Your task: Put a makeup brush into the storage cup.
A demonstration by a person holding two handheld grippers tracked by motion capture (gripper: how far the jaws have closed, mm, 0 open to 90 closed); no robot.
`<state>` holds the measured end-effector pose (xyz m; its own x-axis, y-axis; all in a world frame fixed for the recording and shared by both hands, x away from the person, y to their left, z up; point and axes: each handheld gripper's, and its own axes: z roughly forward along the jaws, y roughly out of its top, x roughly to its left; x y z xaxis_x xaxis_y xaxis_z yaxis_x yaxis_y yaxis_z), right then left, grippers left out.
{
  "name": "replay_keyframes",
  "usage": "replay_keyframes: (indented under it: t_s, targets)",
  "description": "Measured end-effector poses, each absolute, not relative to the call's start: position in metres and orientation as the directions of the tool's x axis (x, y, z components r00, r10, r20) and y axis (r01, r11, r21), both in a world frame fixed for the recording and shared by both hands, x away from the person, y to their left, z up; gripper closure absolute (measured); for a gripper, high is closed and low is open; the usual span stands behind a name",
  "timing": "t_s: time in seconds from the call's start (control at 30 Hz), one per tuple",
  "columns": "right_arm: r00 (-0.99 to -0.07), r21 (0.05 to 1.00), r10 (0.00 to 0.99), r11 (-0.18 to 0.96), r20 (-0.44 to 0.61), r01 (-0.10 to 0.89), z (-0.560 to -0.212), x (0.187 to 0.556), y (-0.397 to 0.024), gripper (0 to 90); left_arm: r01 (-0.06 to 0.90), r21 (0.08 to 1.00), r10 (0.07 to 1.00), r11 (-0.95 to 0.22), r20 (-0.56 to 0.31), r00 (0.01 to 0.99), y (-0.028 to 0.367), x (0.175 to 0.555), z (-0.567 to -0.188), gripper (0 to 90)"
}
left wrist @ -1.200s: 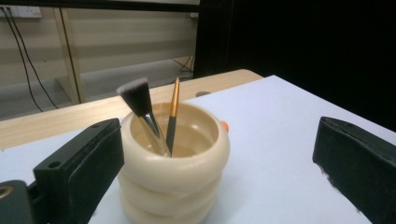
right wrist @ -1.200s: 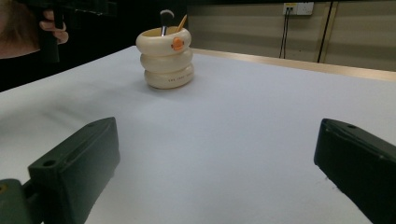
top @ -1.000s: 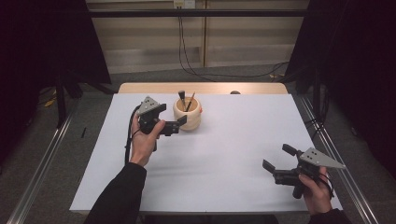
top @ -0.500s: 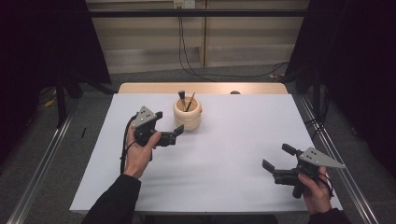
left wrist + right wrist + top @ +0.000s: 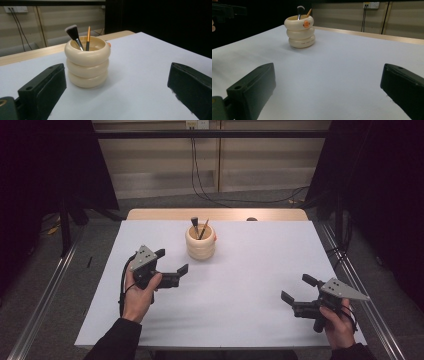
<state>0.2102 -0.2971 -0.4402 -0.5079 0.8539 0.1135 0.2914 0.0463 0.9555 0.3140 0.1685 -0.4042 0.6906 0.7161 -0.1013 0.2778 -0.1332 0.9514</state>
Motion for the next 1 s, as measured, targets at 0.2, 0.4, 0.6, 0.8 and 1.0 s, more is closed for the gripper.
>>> replay_keyframes:
  t_s: [0.2, 0.4, 0.6, 0.8, 1.0]
  targets:
    - [-0.511, 0.957, 0.852, 0.047, 0.112, 0.287, -0.441, 0.211, -0.296, 0.0, 0.284, 0.95, 0.724, -0.127, -0.106, 0.681, 0.175, 0.302, -0.409, 1.8]
    - [-0.511, 0.956, 0.853, 0.05, 0.109, 0.288, -0.441, 0.21, -0.296, 0.0, 0.259, 0.957, 0.733, -0.134, -0.08, 0.675, 0.18, 0.29, -0.41, 1.8]
    - [-0.505, 0.955, 0.855, 0.044, 0.115, 0.293, -0.441, 0.21, -0.296, 0.0, 0.279, 0.952, 0.74, -0.128, -0.095, 0.665, 0.189, 0.276, -0.417, 1.8]
    - [-0.507, 0.955, 0.855, 0.048, 0.114, 0.294, -0.441, 0.211, -0.295, 0.0, 0.299, 0.946, 0.752, -0.125, -0.106, 0.651, 0.198, 0.264, -0.429, 1.9]
    - [-0.507, 0.955, 0.856, 0.057, 0.105, 0.292, -0.442, 0.211, -0.297, 0.0, 0.284, 0.949, 0.764, -0.139, -0.08, 0.64, 0.209, 0.253, -0.427, 1.9]
